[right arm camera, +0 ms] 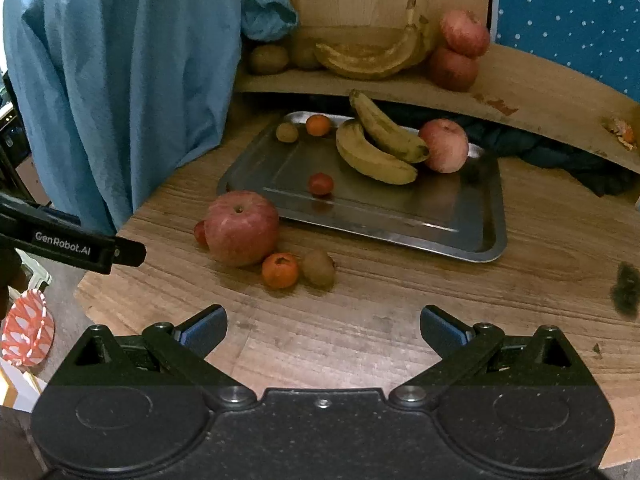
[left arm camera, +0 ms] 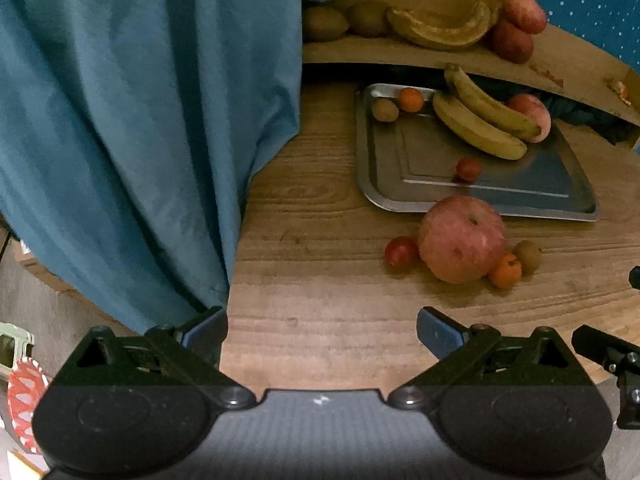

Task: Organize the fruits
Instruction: 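Move the left tool toward the cherry tomato while the right tool approaches the large apple, then close the left tool on the cherry tomato beside the large apple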

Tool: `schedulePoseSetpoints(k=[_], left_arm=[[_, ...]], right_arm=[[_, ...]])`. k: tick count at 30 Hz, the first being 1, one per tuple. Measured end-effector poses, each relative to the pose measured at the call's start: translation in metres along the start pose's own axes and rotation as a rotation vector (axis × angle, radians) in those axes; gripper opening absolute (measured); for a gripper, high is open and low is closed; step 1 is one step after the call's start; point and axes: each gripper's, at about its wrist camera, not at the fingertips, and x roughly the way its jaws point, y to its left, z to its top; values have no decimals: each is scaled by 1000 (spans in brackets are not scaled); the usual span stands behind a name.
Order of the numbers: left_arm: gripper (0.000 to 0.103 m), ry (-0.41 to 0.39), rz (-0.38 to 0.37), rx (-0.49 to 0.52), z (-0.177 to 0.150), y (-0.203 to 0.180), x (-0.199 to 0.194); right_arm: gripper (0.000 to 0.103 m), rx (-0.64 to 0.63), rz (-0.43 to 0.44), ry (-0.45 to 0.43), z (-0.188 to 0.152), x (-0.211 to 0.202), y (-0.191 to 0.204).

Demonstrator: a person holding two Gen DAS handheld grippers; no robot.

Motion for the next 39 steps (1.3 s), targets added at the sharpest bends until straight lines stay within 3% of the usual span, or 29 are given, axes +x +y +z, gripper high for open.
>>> schedulePoseSetpoints(k=[12,17,27,33,39], left_arm=[[103,42,-16,96,20,-4,32],[103,34,-53,200,21,-9,40],[102,-31,-55,443,24,-31,49],[98,-35,-99,539,25,-38,55],[88,-39,-127,588,26,-41,59]], right_arm=[[102,2,7,66,12,29,1],[102,-36,15,86,15,37,6],[102,-48,-16,94,20,44,4],[102,-8,-38,50,25,41,-3],[102,33,23,31,38,46,-4]])
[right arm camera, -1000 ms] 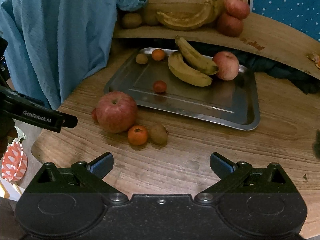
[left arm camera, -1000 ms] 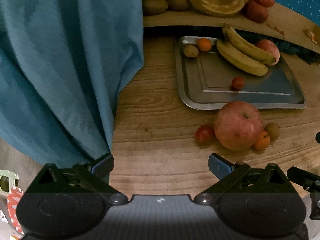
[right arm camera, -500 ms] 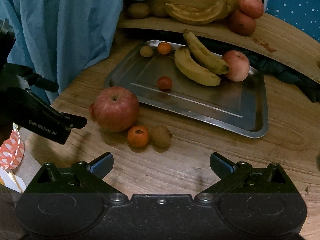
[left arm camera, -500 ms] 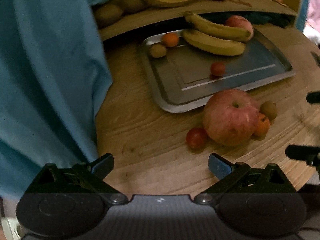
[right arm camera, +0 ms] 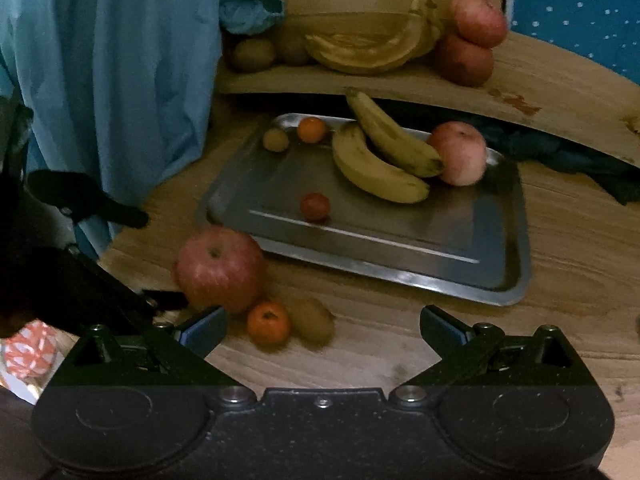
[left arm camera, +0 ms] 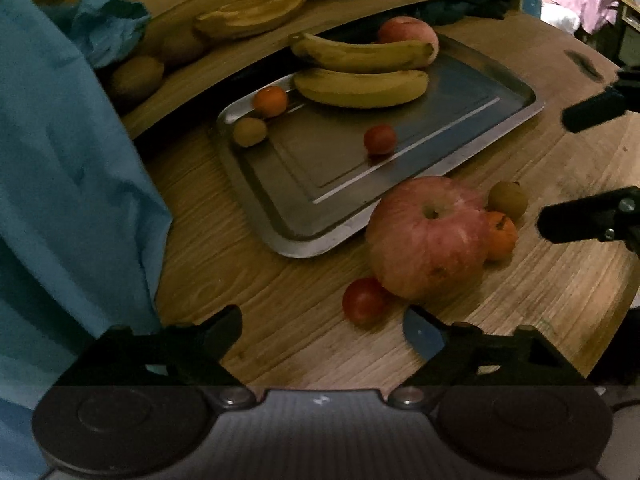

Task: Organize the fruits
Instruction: 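Close the left tool on the cherry tomato beside the large apple, then close the right tool around the large red apple while the left holds the tomato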

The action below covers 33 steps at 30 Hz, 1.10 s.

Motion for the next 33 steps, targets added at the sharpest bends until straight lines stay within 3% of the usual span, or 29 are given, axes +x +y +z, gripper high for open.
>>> schedulePoseSetpoints(k=[11,16,20,28,33], left_arm=[[70,-29,-68,90,1,0,2],[57,-49,-125,132,0,2,1],[50,-68,-150,175,0,1,1],[28,-90,-197,215,-2,5,3],[26,-84,-198,165,-1,20,5]], right_arm=[[102,-218,40,62,16,16,22],[102,-319,52,92,19,25,32],[102,-334,54,107,20,30,37],[102,-342,45,121,26,38,43],[101,-341,45,134,29,46,49]])
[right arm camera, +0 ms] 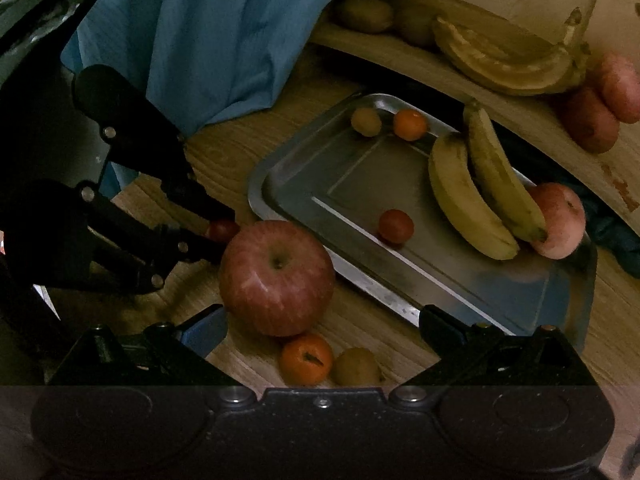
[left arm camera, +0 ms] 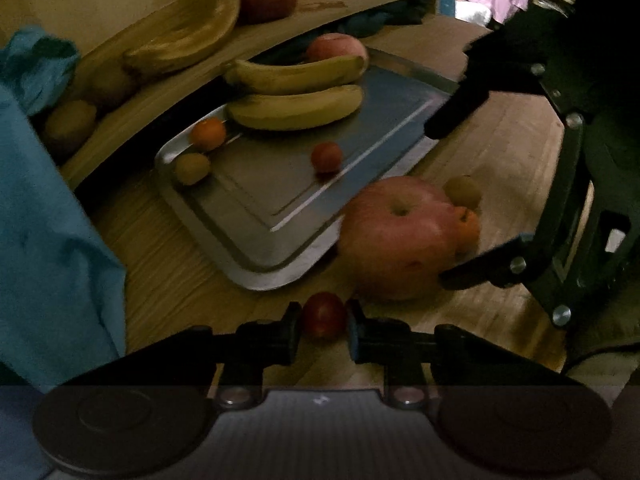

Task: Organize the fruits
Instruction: 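Close the right tool around the large red apple while the left holds the tomato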

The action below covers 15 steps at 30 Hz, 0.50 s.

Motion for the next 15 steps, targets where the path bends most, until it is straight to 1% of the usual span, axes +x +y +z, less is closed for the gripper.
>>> schedulePoseSetpoints(k=[5,7,8,10,12,15], left_arm=[[26,1,12,-46,-2,14,-2],[26,-2,14,-61,-3,17,-2],[26,-3,16,-65,-4,18,-2],[26,-4,20,-69,-5,19,-3],[26,-5,20,-76,-7,20,-5],[26,-5,19,-93,-8,23,-5]], right_arm=[[98,17,21,8,7,8,6],[92,27,27,14,9,11,8],[91,37,34,16,10,12,8],[85,60,49,20,10,12,8],[83,85,77,27,9,13,7],[83,109,102,37,10,16,8]])
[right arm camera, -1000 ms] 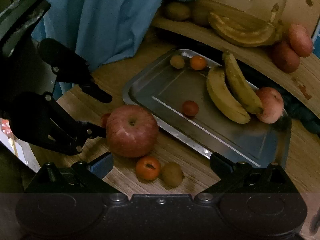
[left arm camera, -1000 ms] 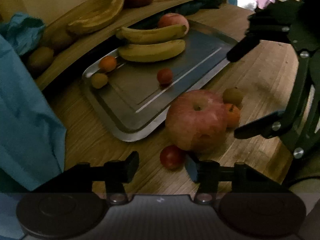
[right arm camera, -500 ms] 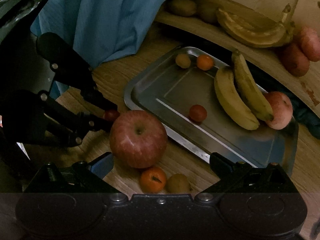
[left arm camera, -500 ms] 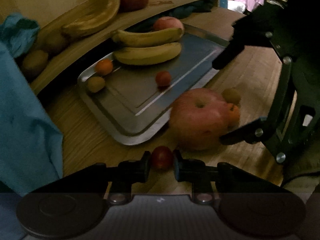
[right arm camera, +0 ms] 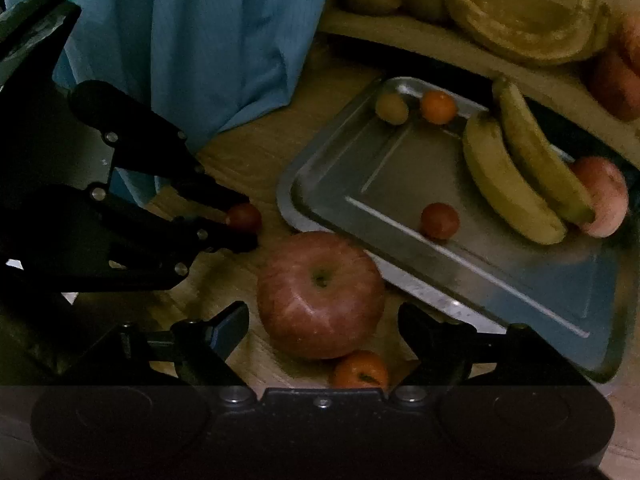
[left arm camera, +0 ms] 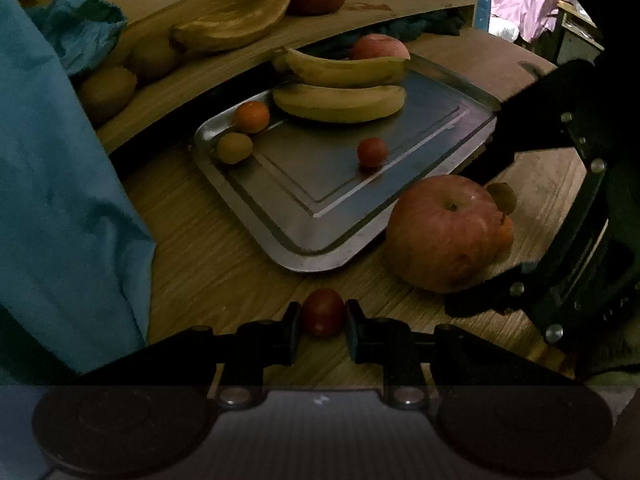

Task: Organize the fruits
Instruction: 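Close the right tool around the large red apple while the left holds the tomato, then lift and carry the apple with the right tool while the left carries the tomato over the tray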

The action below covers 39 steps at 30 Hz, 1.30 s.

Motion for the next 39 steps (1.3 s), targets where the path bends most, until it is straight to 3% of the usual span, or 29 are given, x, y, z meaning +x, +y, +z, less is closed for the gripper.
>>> schedulePoseSetpoints(k=[21,28,39], left_arm=[[26,0,49,-54,-7,-3,-4],[26,4,66,-71,-8,-4,-4],[26,12,76,-86,-9,-9,-5]], right_arm=[[79,0,-38,-27,-3,13,5],[67,-6,-62,-61,-6,11,6],[67,-15,-46,-79,-11,7,7]])
